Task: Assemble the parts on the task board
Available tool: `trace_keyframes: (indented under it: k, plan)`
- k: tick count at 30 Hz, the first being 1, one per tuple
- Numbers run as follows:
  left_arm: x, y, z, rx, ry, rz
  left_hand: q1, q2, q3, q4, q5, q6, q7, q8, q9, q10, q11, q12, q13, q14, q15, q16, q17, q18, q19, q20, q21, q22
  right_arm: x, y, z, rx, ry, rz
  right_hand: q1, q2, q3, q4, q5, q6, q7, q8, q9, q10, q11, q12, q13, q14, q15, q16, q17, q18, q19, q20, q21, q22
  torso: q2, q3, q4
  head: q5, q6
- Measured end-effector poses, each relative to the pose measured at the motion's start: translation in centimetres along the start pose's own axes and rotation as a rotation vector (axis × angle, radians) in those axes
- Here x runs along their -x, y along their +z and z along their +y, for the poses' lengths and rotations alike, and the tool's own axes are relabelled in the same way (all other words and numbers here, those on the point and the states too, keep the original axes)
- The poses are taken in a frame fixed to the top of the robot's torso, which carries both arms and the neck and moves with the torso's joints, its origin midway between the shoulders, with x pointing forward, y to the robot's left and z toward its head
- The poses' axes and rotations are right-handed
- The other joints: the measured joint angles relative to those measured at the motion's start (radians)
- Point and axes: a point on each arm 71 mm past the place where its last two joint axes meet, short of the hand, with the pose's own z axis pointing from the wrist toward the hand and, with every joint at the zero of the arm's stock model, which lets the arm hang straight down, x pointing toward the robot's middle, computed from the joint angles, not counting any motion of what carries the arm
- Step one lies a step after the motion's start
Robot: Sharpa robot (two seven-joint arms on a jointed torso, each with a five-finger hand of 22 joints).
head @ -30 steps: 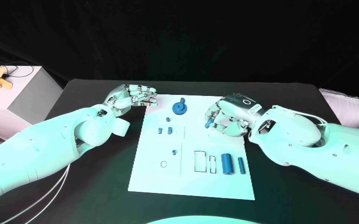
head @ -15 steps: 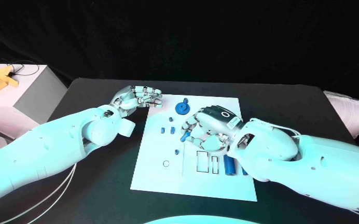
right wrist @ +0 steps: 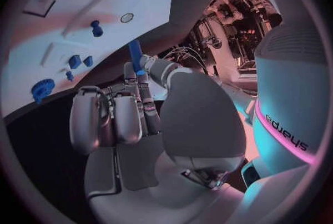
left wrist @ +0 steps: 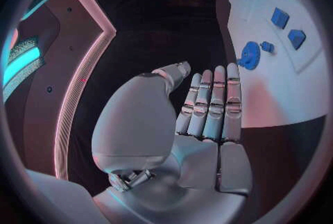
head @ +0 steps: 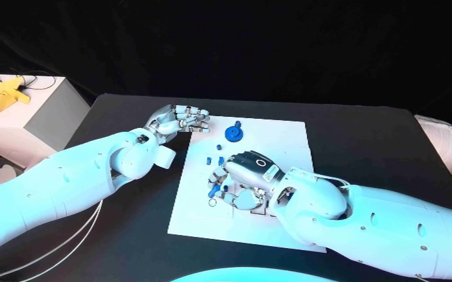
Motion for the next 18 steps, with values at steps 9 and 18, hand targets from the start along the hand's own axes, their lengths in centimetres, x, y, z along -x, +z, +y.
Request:
trace_keyframes:
  k: [9, 18]
  plan:
    - [-0.1, 0.0, 0.0, -0.001, -0.001, 0.003, 0.000, 0.000, 0.000, 0.000, 0.000, 0.000, 0.000, 0.000, 0.000, 0.000, 0.000, 0.000, 0.000, 0.000, 0.000, 0.000, 0.000, 0.000, 0.000, 0.000, 0.000, 0.000, -2.0, 0.3, 0.3, 0.003, 0.001, 0.027, 0.000, 0.000, 0.000, 0.000, 0.000, 0.000, 0.000, 0.000, 0.001, 0.000, 0.000, 0.001, 0.000, 0.000, 0.000, 0.000, -0.001, 0.000, 0.000, 0.000, 0.000, -0.001, 0.001, 0.0012, -0.0012, 0.005, -0.006]
    - [0.0, -0.1, -0.1, -0.001, -0.001, 0.002, 0.000, 0.000, 0.000, 0.000, 0.000, 0.000, 0.000, 0.000, 0.000, 0.000, 0.000, 0.000, 0.000, 0.000, 0.000, 0.000, 0.000, 0.000, 0.000, 0.000, 0.000, 0.000, -2.5, 0.4, 0.0, -0.002, -0.043, 0.039, 0.000, 0.000, 0.001, -0.002, -0.003, -0.001, 0.002, -0.001, 0.001, 0.000, 0.000, 0.001, 0.000, 0.000, 0.000, 0.000, -0.002, 0.000, 0.000, 0.000, 0.000, -0.001, 0.001, 0.0015, -0.0019, 0.004, -0.012]
